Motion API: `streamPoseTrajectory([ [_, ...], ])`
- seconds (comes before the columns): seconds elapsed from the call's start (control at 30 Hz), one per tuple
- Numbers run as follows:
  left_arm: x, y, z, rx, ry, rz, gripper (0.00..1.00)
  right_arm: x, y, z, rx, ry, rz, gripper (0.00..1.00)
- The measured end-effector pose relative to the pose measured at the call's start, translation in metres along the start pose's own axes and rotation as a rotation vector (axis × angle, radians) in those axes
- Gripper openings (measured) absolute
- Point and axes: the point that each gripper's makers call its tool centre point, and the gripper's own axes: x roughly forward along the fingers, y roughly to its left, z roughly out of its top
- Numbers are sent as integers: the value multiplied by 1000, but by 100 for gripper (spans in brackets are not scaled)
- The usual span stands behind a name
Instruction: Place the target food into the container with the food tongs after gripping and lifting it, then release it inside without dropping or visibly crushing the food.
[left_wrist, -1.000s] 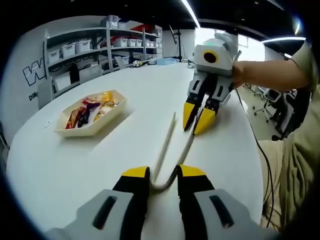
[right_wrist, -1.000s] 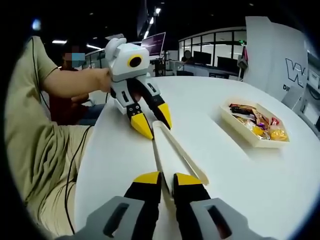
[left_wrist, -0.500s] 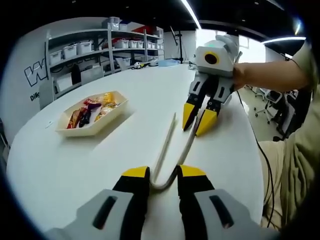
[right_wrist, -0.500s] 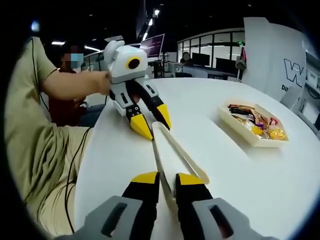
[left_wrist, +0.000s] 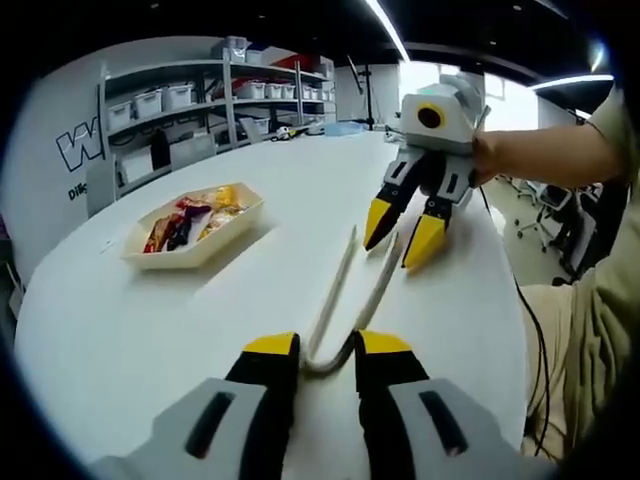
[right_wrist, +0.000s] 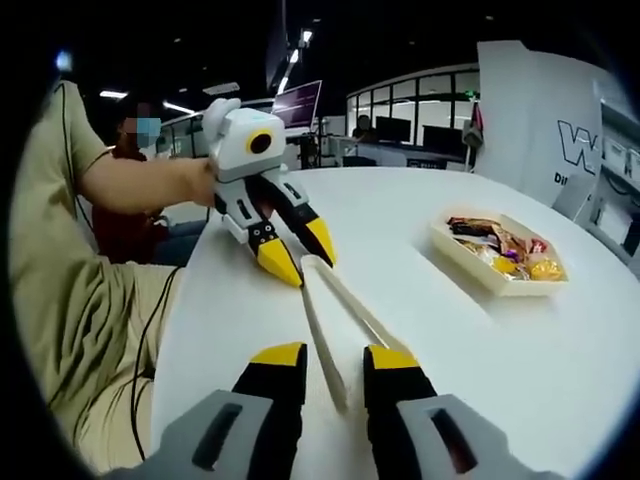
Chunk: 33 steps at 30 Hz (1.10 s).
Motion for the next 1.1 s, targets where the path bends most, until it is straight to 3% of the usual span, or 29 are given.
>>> streamPoseTrajectory([
  [0.6,-17,9,-3,-89,-80,124,25,-5,-2,0,62,-97,-108,26],
  [1.1,-13,11,-10,-113,-76,155,22,-4,-4,-9,90,-103,-136,17],
])
